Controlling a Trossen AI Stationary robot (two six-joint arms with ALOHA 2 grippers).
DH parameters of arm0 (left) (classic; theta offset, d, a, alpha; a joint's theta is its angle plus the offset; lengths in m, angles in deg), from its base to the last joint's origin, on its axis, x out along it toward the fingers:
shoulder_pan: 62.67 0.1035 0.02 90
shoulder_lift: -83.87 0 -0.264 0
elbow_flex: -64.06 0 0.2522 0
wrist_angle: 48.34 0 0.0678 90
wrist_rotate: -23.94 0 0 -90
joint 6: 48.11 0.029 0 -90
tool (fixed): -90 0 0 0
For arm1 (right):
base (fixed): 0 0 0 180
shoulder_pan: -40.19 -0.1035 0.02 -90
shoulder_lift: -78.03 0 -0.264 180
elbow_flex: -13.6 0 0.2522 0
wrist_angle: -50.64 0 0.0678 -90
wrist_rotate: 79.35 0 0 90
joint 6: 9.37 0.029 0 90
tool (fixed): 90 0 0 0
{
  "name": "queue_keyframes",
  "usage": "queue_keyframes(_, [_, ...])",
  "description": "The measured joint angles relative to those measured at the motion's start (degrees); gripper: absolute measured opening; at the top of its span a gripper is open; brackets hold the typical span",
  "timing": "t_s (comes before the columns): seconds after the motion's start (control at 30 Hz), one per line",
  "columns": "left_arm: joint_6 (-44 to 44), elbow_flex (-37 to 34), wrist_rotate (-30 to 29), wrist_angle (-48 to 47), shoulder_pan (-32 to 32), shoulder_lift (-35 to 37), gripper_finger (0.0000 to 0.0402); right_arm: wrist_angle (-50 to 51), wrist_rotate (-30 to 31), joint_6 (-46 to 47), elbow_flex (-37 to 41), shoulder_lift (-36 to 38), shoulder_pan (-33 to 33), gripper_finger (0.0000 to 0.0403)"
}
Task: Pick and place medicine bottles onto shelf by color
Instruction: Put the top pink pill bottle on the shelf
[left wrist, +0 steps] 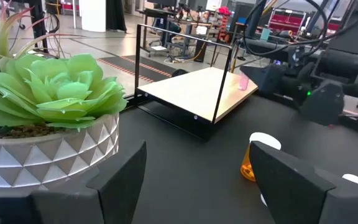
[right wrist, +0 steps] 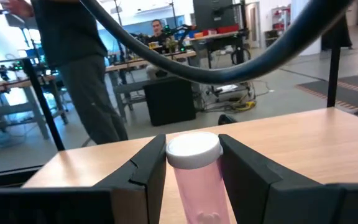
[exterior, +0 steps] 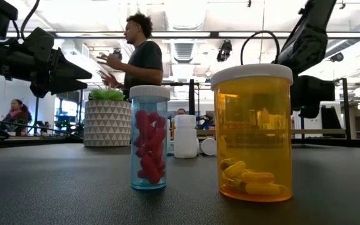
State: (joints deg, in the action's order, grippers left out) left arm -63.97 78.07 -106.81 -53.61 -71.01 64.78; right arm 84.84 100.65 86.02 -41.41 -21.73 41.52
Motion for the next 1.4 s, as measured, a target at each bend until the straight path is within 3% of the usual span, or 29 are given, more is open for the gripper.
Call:
queue_keyframes(0.4, [0.0,0.0,0.0,0.0,0.0,-0.2,0.0270,-0.5,-5.3,-2.6,-2.6,-1.2,5.1,0.0130])
queue_keyframes(0.6, [0.0,0.0,0.0,0.0,0.0,-0.5,0.0270,-1.6,-5.1,-6.1,-3.6,-2.4,6.0,0.0130])
queue_keyframes(1.4, [0.0,0.0,0.0,0.0,0.0,-0.7,0.0270,-5.0,-5.9,-2.4,-4.6,-2.8,7.2,0.0130])
